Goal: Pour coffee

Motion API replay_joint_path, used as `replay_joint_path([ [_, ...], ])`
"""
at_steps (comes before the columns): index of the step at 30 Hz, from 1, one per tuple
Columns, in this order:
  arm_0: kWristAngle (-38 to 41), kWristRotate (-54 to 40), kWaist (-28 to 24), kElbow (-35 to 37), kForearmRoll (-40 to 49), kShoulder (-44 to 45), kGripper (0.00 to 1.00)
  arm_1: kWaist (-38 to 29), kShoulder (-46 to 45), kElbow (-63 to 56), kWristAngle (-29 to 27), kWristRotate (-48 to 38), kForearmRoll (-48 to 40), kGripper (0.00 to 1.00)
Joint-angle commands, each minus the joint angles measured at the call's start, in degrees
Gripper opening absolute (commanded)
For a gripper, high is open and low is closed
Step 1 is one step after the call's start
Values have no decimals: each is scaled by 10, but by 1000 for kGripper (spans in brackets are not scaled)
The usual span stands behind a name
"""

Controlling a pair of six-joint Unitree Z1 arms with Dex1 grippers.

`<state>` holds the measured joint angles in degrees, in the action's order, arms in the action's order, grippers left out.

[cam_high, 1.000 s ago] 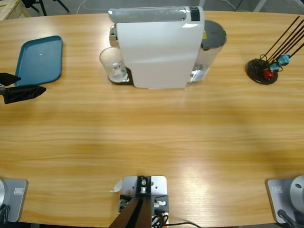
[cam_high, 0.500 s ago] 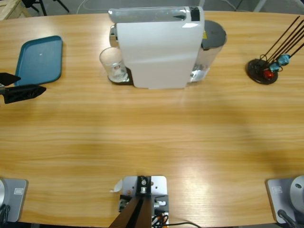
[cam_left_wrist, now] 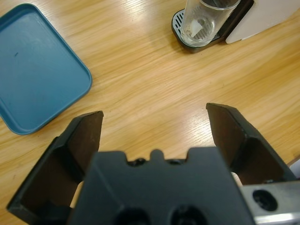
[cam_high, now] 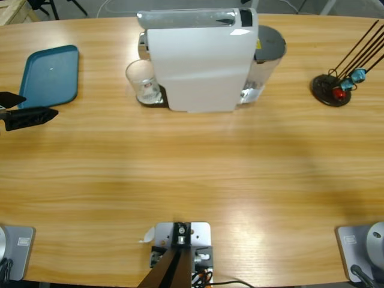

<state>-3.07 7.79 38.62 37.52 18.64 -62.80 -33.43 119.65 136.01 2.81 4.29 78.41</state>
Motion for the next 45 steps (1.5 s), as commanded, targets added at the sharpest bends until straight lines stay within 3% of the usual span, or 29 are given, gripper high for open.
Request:
replay_joint_path([
  [1,3,7,-4,-21,-5,-4,950,-8,8,-28,0,2,7,0],
  [19,4,7,-4,-20,-5,-7,950,-12,-20,-51,-27,2,6,0],
  [26,4,6,-4,-20,-5,-7,954,-13,-43,21,-57,1,20,0],
  [27,4,6,-4,-20,-5,-7,954,-13,-47,21,-55,1,27,37],
  [28,4,6,-4,-20,-5,-7,954,-13,-48,17,-50,0,34,294],
  [29,4,6,-4,-20,-5,-7,954,-13,-48,11,-48,0,40,479],
  [30,4,6,-4,-20,-6,-7,954,-13,-50,2,-45,0,42,553],
  [34,4,6,-4,-20,-6,-7,954,-15,-61,-23,-41,-3,42,593],
  [36,4,6,-4,-20,-7,-7,954,-15,-63,-24,-41,-3,41,661],
  [37,4,6,-4,-20,-7,-7,954,-15,-63,-24,-41,-4,41,702],
  [40,4,6,-4,-21,-7,-7,954,-16,-62,-30,-34,-6,41,960],
  [45,4,6,-4,-21,-7,-7,954,-17,-63,-32,-34,-6,41,996],
])
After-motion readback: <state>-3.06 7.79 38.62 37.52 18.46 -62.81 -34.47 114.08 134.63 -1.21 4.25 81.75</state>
